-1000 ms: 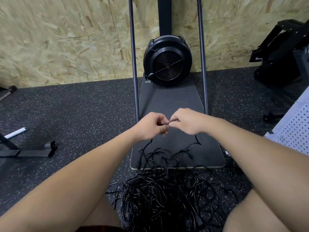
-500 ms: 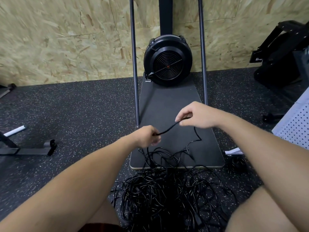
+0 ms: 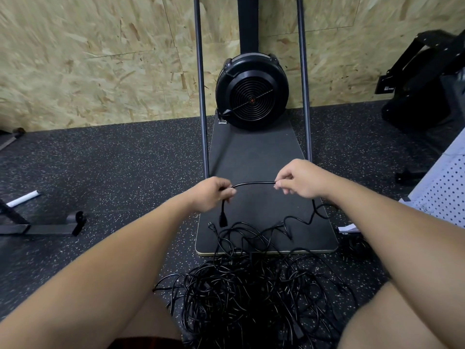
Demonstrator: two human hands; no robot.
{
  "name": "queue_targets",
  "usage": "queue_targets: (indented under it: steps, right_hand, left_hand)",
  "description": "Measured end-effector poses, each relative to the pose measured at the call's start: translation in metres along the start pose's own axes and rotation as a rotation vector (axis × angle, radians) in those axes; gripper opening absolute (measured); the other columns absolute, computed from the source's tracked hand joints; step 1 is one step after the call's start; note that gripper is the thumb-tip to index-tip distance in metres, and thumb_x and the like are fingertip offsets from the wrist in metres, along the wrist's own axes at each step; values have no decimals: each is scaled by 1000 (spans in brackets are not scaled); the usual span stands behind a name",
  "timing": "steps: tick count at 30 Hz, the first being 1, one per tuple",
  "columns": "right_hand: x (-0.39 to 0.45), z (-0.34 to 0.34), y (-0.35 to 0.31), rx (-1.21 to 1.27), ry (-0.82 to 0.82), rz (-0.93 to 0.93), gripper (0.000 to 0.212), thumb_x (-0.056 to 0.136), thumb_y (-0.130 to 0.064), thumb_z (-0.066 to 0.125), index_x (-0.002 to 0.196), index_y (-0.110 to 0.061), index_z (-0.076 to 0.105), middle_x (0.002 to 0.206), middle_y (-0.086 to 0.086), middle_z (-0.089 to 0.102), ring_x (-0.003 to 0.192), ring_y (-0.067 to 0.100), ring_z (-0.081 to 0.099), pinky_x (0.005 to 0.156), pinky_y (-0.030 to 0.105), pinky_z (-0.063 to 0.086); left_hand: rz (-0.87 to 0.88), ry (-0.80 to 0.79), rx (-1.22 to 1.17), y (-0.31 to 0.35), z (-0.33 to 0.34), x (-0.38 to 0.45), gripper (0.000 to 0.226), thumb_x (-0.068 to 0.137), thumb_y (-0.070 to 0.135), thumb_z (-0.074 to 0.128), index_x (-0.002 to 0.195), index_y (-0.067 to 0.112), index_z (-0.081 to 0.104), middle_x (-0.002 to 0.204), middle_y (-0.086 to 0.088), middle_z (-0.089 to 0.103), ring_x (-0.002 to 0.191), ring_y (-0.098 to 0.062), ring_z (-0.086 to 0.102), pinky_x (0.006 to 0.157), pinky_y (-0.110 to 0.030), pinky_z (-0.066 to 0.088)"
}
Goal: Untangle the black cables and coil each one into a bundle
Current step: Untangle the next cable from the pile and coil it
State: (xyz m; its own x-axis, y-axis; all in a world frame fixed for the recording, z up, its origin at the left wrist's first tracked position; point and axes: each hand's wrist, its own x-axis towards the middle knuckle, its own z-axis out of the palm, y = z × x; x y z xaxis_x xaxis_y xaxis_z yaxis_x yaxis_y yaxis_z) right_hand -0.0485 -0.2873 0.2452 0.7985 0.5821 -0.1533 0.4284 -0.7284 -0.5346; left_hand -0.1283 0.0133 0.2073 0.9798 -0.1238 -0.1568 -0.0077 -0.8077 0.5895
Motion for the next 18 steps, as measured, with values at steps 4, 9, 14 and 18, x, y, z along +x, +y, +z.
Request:
queue_targets:
  steps: [4,9,14,18]
  right_hand:
    - [3,0,-2,-82,87,-10,23,106,-31,67,86,-30,79,77,-8,77,76,22,73,71,37,60]
    - [-3,4,4,-40,-271,-3,27,108,-47,61,99,-29,79,88,-11,81,82,11,78,88,47,63]
    - [-8,6,12,0,-308,10,25,109,-17,58,97,-14,80,85,-4,82,90,18,80,89,32,56]
    - [-8,7,13,-45,-265,111,32,110,-20,55,91,-8,78,77,-4,81,83,19,81,84,35,58]
  left_hand:
    - [-38,-55,-162,2,-4,-1,31,117,29,51,93,13,63,92,-2,83,84,-12,71,81,-27,49]
    - [-176,-10,-588,8,-15,-7,23,119,22,46,100,11,53,79,-12,65,76,-26,67,68,-28,56]
    - [-162,-3,-829,13,-24,-4,28,114,20,56,87,14,61,67,-4,52,62,-21,55,73,-34,57]
    - [-125,-71,-1024,37,-27,-6,22,112,15,48,101,11,66,73,-1,59,71,-20,67,82,-35,64]
